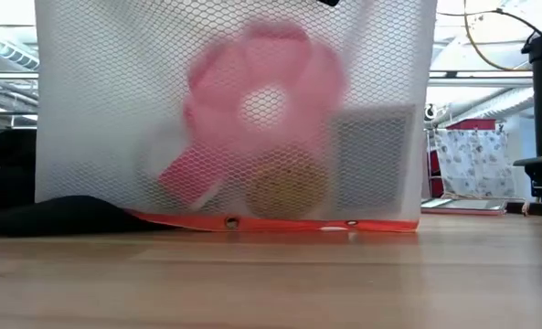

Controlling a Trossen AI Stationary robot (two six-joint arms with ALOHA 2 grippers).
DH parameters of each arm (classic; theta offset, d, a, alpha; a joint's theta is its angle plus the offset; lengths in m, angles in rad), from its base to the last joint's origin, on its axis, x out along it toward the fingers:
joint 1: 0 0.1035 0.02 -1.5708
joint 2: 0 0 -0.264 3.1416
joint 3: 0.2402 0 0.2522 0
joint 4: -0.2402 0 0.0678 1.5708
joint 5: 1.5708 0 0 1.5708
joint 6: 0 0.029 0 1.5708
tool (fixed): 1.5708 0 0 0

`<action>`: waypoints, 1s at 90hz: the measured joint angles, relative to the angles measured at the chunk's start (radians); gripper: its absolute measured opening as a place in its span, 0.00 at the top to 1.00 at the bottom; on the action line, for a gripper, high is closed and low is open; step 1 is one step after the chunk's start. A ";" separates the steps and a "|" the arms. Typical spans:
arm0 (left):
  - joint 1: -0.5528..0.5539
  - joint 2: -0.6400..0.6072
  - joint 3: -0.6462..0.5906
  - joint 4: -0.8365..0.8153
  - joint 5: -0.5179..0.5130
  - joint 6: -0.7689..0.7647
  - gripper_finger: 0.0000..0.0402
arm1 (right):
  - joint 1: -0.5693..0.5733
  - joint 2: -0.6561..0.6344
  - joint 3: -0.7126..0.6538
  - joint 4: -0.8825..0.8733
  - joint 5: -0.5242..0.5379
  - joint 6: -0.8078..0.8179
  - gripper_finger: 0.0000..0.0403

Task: Unpack backpack
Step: Open the orange zip bag

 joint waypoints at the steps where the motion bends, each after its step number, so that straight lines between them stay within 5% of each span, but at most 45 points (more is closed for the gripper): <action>1: 0.000 0.000 0.000 0.000 0.000 0.000 1.00 | 0.000 0.000 0.000 0.000 0.000 0.001 0.89; 39: 0.000 0.000 0.000 0.000 0.003 -0.002 1.00 | -0.010 0.033 0.000 -0.010 -0.006 0.040 0.83; 69: 0.000 0.000 0.000 0.001 0.003 -0.002 1.00 | -0.020 0.034 0.000 -0.024 -0.012 0.015 0.98; 90: 0.001 0.000 0.000 0.002 0.006 -0.016 1.00 | -0.021 0.034 0.000 -0.038 -0.026 0.002 1.00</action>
